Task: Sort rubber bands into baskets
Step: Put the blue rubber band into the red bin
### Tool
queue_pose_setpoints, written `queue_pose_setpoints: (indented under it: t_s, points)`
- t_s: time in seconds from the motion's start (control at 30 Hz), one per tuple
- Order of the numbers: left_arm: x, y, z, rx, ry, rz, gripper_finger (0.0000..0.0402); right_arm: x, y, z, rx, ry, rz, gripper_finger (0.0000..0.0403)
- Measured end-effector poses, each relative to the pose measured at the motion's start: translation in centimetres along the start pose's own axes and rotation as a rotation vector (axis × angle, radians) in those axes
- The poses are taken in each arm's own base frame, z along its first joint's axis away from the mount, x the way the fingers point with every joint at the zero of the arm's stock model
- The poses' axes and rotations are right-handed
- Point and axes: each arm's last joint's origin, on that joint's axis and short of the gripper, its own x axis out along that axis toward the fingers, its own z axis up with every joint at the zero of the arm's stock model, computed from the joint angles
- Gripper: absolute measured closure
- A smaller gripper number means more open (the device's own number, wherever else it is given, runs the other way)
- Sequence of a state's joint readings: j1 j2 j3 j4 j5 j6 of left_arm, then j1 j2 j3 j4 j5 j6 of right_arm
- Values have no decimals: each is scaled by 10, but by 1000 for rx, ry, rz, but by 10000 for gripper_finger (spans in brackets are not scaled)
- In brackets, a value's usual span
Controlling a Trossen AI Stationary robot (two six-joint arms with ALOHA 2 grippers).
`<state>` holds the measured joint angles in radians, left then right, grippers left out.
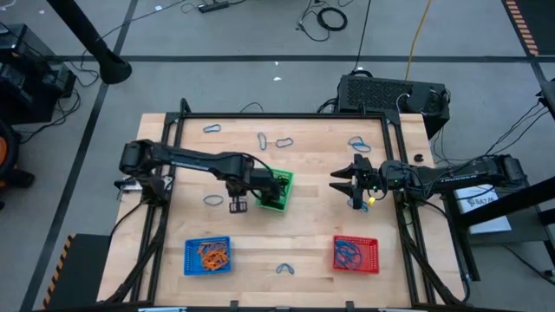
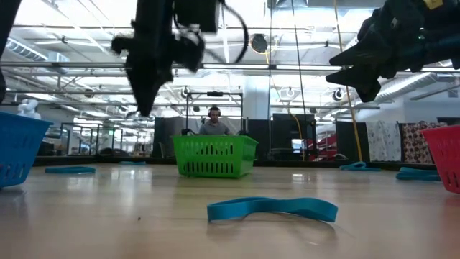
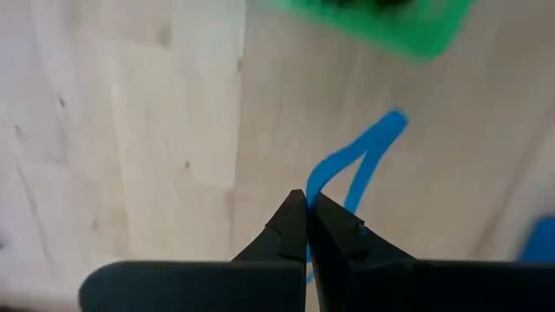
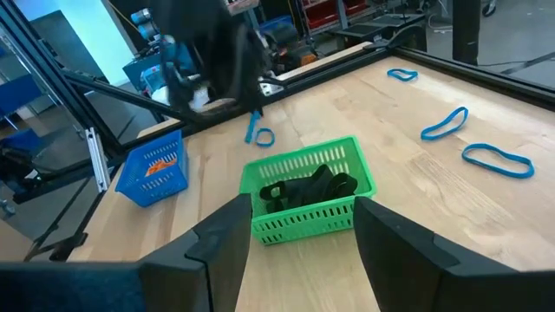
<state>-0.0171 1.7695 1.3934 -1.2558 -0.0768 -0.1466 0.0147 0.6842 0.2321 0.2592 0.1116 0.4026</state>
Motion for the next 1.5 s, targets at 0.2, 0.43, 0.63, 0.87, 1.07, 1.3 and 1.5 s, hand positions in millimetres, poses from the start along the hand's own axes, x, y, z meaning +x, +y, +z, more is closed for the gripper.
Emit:
queue_pose_setpoints:
  t_s: [0.2, 0.43, 0.63, 0.87, 1.07, 1.3, 1.5]
  points:
    - [-37, -26, 10, -9, -397, -133, 399, 0, 1, 1, 2, -13, 5, 206]
    - [-48, -83, 54, 226, -890, -238, 399, 0, 1, 2, 3, -21, 9, 206]
    - [-13, -133, 91, 449, -1151, -247, 399, 0, 1, 2, -1, -21, 9, 206]
    - [21, -154, 134, 440, -1495, -255, 398, 0, 1, 2, 0, -21, 9, 206]
    - [33, -154, 164, 408, -1541, -241, 398, 0, 1, 2, -3, -20, 9, 206]
    - [43, -162, 186, 363, -1521, -280, 397, 0, 1, 2, -5, -19, 9, 206]
    - [61, -167, 194, 357, -1374, -287, 397, 0, 1, 2, -8, -17, 13, 206]
